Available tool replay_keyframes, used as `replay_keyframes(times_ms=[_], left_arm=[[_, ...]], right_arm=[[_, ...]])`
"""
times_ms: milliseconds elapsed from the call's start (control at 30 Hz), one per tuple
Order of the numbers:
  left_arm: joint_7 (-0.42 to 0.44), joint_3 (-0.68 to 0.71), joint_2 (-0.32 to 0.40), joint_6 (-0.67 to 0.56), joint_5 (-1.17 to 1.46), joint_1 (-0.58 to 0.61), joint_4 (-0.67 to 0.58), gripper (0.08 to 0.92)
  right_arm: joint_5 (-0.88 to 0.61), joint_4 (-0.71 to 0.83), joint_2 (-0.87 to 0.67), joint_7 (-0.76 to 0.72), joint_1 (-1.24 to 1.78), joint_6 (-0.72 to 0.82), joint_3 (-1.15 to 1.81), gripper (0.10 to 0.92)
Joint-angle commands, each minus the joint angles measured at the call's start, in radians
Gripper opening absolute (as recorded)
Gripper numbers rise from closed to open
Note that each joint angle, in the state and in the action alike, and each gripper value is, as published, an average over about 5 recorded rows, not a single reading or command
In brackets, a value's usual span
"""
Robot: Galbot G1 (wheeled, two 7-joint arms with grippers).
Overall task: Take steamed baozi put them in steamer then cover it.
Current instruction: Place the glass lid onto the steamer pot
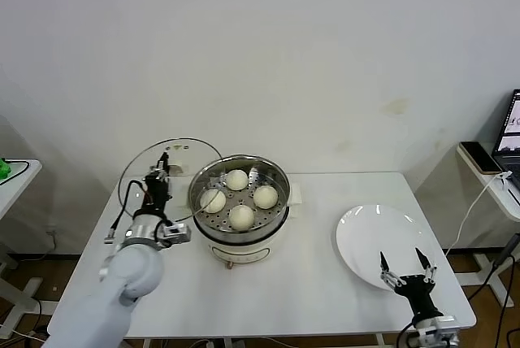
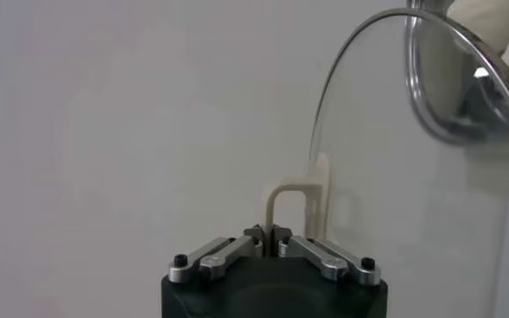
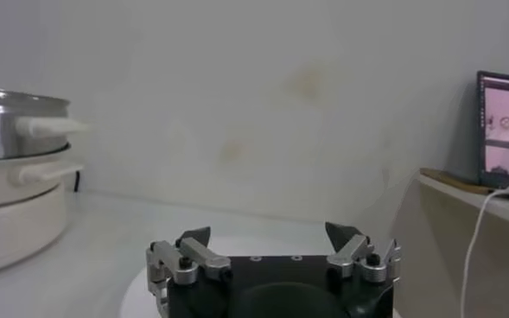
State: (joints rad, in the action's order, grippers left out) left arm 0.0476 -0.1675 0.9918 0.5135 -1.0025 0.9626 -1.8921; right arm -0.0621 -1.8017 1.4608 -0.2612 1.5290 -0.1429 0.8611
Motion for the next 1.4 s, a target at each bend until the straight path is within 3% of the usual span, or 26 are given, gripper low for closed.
replay_keyframes(times_ms=[33,233,400,1400], left_arm=[[0.129,0.139,0.169,0.122,-0.159,-0.085,0.002,0.134],[0.160,0.199,0.290,0.127,-0.253,-0.101,0.032,0.134],[0.162,0.234,0.337,0.111,-0.290,-0.104,0.071,0.134],[0.164,0.245,0.344,0.085,-0.300,-0.112,0.142,0.134]], right_arm=[[0.066,0.021,0.017,0.014,-0.029,0.004,-0.023,0.823],[0.071,0.034,0.016,0.014,-0.038,0.004,-0.036,0.823],[0.072,0.038,0.014,0.013,-0.040,0.003,-0.044,0.823],[0.050,0.047,0.001,0.005,-0.034,-0.004,-0.054,0.823]])
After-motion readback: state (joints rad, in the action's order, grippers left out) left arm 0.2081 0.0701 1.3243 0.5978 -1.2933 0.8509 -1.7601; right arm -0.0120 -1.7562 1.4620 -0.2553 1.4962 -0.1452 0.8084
